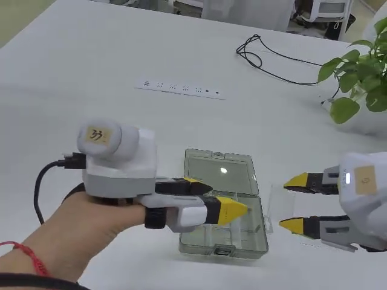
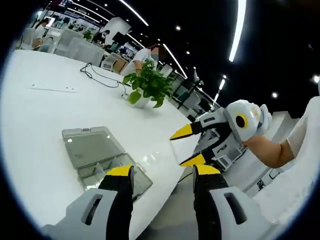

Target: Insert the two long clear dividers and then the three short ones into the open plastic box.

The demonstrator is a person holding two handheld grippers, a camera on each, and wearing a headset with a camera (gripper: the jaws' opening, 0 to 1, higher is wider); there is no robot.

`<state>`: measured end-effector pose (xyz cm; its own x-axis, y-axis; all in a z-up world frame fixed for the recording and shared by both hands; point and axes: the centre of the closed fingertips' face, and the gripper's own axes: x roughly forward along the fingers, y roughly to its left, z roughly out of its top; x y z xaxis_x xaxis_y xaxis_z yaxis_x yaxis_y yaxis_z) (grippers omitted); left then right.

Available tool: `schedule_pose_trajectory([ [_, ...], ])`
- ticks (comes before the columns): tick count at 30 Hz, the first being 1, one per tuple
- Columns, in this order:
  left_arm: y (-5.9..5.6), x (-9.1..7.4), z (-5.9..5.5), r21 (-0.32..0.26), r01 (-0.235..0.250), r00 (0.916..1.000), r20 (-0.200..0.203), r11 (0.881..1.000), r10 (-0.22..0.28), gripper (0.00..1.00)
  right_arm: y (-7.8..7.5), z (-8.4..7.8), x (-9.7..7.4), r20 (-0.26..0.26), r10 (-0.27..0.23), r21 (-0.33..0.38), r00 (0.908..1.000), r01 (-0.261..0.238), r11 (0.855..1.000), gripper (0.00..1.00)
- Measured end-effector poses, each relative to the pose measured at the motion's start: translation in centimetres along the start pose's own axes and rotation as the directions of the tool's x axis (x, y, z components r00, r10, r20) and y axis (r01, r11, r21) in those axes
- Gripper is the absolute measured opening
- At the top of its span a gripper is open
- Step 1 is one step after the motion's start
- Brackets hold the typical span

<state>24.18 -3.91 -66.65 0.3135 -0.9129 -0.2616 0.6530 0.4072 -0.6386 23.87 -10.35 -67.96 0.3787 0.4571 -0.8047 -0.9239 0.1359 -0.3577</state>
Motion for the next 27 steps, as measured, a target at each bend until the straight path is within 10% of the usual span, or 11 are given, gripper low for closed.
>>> schedule_pose_trajectory([
  [27,-3.0,2.6,-1.1,-0.182,0.129,0.9909,-0.015,0.975,-0.134,0.06,1.4,4.0,-0.7,0.017,0.003,-0.094,0.9999,-0.001,0.996,0.33],
])
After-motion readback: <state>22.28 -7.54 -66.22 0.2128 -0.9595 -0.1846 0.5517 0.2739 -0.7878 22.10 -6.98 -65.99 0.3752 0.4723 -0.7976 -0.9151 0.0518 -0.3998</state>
